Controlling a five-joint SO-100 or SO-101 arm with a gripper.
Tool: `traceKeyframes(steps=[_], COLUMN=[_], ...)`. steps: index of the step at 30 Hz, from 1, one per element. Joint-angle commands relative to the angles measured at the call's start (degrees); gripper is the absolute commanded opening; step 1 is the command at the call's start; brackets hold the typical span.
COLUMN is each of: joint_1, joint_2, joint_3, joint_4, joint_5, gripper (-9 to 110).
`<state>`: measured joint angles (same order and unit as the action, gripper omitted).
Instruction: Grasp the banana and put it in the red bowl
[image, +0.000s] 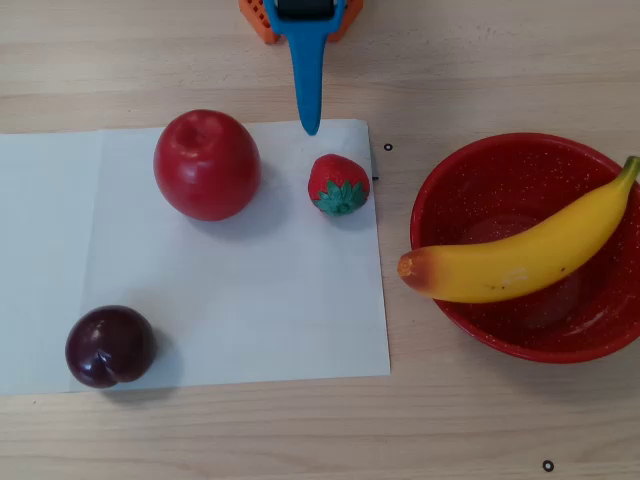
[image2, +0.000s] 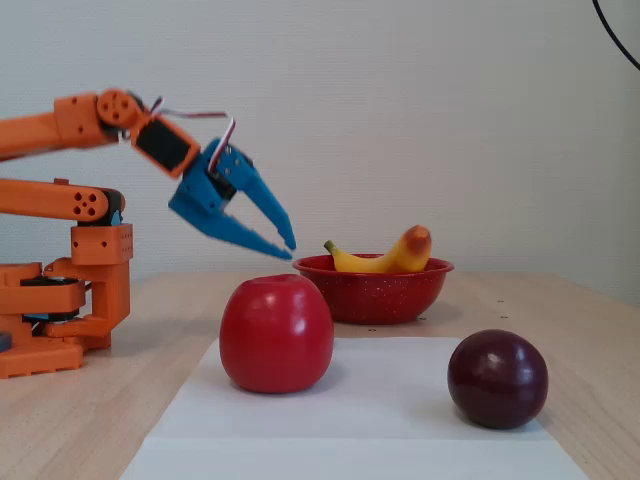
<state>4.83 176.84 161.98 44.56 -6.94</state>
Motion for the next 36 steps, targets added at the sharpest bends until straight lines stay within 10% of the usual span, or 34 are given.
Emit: traceKeyframes(steps=[1,11,36], joint_1=[-1.8,-1.8,-0.1], joint_2=[4.3,11.9,11.8], joint_3=[0.8,17.9,17.9], joint_4=[-4.8,-16.7,7.9], joint_5=[1.3,3.7,-8.3], gripper=[0,0,0])
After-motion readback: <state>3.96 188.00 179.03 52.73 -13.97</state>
